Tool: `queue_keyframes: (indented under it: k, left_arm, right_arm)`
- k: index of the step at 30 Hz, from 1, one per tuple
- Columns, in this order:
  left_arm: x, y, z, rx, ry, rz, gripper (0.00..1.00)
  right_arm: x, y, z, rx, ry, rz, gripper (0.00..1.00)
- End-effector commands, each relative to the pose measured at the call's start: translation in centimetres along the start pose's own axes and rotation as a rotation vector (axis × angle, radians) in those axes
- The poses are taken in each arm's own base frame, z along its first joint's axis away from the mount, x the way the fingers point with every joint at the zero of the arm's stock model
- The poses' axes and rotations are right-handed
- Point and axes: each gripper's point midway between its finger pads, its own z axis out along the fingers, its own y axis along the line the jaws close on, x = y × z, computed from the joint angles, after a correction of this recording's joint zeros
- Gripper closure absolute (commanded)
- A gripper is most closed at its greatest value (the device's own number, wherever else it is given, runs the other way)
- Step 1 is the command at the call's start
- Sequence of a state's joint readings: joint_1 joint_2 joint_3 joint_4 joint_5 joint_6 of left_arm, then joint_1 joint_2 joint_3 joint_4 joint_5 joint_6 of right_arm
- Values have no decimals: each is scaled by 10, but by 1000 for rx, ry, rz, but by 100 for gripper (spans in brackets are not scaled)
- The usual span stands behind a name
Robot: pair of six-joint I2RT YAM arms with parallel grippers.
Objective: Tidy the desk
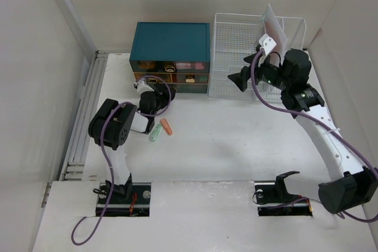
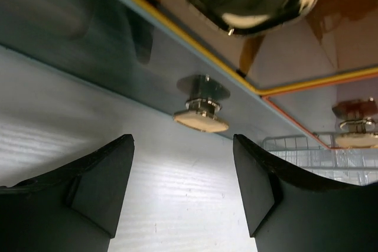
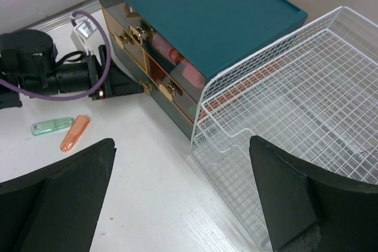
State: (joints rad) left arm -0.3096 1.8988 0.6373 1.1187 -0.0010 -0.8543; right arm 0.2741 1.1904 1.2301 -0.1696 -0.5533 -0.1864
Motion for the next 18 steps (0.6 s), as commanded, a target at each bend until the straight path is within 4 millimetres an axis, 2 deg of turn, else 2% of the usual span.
queue_keyframes:
  k: [1,5,10,11,18]
  left_arm:
    - [-24,-20,12,51,-59,-19,36]
    - [-20,-18,22,28,-29,1,36]
    - [-21,-22,24,34,-22,1,36]
    - [-23,-17,24,17,-20,-1,36]
    - [-16,-11,36,-29,27,0,37]
  right_arm:
    - [-11,-2,1,-9,-46,-22,0]
    - [-11,0,1,-18,-47,-22,0]
    - [-7,0,2,-19,-40,-17,0]
    - [-7,0,2,-19,-40,-26,0]
    - [-7,0,2,-19,-40,-26,0]
